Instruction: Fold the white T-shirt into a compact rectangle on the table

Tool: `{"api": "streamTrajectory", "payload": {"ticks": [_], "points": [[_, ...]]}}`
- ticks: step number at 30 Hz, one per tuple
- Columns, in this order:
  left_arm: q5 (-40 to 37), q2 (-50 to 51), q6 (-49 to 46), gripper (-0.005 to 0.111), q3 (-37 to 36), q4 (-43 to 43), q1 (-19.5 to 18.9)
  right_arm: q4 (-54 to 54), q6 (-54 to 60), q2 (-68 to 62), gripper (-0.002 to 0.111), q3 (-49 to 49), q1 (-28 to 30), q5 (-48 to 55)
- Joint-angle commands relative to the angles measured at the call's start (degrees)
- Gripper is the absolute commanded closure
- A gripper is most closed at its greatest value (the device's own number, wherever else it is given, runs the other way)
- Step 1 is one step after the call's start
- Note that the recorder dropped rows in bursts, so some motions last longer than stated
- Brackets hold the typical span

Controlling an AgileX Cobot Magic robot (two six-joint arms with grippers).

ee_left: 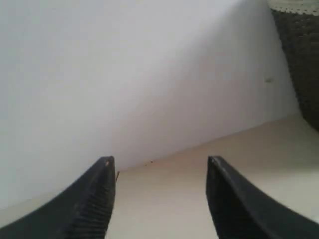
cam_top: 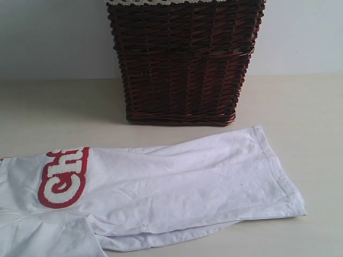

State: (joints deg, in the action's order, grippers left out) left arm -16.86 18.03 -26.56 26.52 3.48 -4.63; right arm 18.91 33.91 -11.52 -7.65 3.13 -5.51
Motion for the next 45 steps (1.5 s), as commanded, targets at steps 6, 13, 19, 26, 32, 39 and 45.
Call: {"api": "streamTrajectory", "payload": {"ticks": [6,13,19,26,32,39,45], "points": [[0.64,-0.26,-0.49,0.053,0.16,-0.18,-2.89,-0.78,-3.19,5.46,0.064,4.85,1.06,12.39],[0.64,-0.26,-0.48,0.053,0.16,-0.29,-2.89,-0.58,-3.19,5.46,0.083,7.65,1.06,14.81],[-8.47,0.79,4.63,0.053,-1.02,0.56,-2.89,-0.58,-3.56,5.46,0.083,7.65,1.06,15.02],[-19.65,19.85,-2.47,0.089,-1.87,1.64,-2.89,-0.74,-3.59,5.46,0.083,7.65,1.06,14.59],[-21.71,34.0,-10.02,0.103,5.71,10.38,-2.89,-0.74,-3.68,5.46,0.083,7.65,1.06,14.48],[-16.95,54.66,-35.95,0.107,8.09,26.14,-2.89,-0.74,-3.68,5.46,0.083,7.65,1.06,14.48],[-15.72,64.48,-54.72,0.107,8.09,40.03,-2.78,-0.74,-3.68,5.46,0.083,7.65,1.06,14.48]]}}
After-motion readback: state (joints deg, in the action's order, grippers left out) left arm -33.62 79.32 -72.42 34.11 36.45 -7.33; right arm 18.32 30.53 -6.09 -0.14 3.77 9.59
